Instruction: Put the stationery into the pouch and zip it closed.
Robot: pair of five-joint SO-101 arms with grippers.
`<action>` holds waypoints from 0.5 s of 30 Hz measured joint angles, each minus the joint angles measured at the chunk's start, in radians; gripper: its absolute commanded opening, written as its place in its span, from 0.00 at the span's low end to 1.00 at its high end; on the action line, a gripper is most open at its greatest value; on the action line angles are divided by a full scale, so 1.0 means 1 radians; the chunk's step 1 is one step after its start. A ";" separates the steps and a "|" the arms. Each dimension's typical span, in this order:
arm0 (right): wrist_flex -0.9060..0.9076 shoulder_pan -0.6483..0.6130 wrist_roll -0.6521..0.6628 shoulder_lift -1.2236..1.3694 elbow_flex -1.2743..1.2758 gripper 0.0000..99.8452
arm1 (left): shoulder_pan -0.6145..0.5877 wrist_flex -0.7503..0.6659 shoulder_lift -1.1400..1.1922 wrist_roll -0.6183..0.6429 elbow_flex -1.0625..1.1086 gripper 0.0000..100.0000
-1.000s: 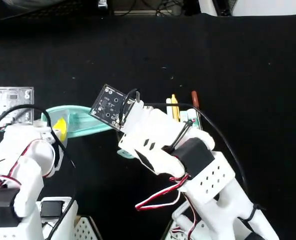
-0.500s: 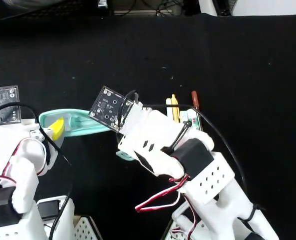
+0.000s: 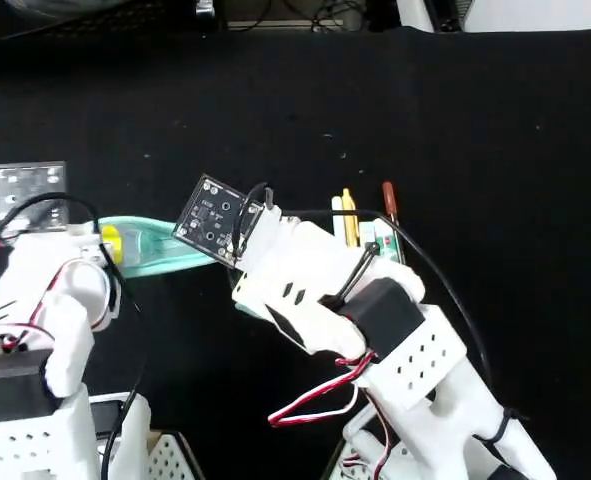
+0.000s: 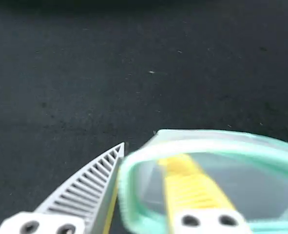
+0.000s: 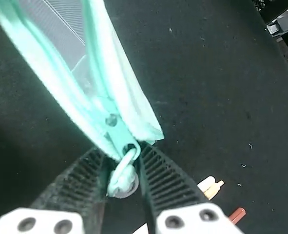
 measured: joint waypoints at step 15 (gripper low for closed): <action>0.081 0.069 -0.003 0.000 0.000 0.18 | 0.060 0.035 0.006 -0.008 -0.046 0.03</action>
